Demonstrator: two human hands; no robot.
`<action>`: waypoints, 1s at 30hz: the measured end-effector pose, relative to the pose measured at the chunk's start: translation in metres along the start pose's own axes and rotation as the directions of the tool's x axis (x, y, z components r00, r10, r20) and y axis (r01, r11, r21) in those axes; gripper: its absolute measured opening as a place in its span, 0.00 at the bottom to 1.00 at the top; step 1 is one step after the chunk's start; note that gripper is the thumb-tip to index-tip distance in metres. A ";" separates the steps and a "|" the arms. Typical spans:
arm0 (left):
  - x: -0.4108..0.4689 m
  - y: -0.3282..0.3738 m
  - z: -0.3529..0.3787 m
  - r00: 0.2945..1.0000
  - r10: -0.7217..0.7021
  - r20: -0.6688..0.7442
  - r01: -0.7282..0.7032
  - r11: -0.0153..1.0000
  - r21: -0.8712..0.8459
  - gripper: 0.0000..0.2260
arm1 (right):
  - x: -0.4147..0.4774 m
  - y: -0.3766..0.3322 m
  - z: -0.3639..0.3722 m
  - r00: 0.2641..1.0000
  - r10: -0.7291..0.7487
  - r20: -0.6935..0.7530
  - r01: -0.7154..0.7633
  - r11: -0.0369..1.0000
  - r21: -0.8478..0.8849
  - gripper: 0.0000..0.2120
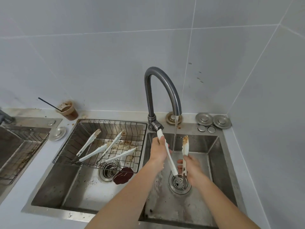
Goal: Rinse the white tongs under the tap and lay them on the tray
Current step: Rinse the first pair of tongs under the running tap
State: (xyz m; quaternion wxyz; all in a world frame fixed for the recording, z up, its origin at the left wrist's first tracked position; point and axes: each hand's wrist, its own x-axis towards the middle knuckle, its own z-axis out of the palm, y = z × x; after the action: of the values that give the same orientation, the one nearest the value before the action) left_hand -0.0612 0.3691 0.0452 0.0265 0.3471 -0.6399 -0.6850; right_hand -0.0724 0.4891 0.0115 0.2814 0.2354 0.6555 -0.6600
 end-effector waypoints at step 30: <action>-0.023 -0.007 -0.014 0.974 0.211 -0.081 -0.192 0.961 0.197 0.09 | 0.014 -0.009 0.047 0.995 -0.095 0.021 0.093 0.878 -0.470 0.16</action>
State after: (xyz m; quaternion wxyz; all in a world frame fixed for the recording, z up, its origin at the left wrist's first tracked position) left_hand -0.0335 0.3700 0.0497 0.0957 0.3154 -0.7317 -0.5967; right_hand -0.0865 0.4407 0.0098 0.2968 0.1290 0.8070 -0.4939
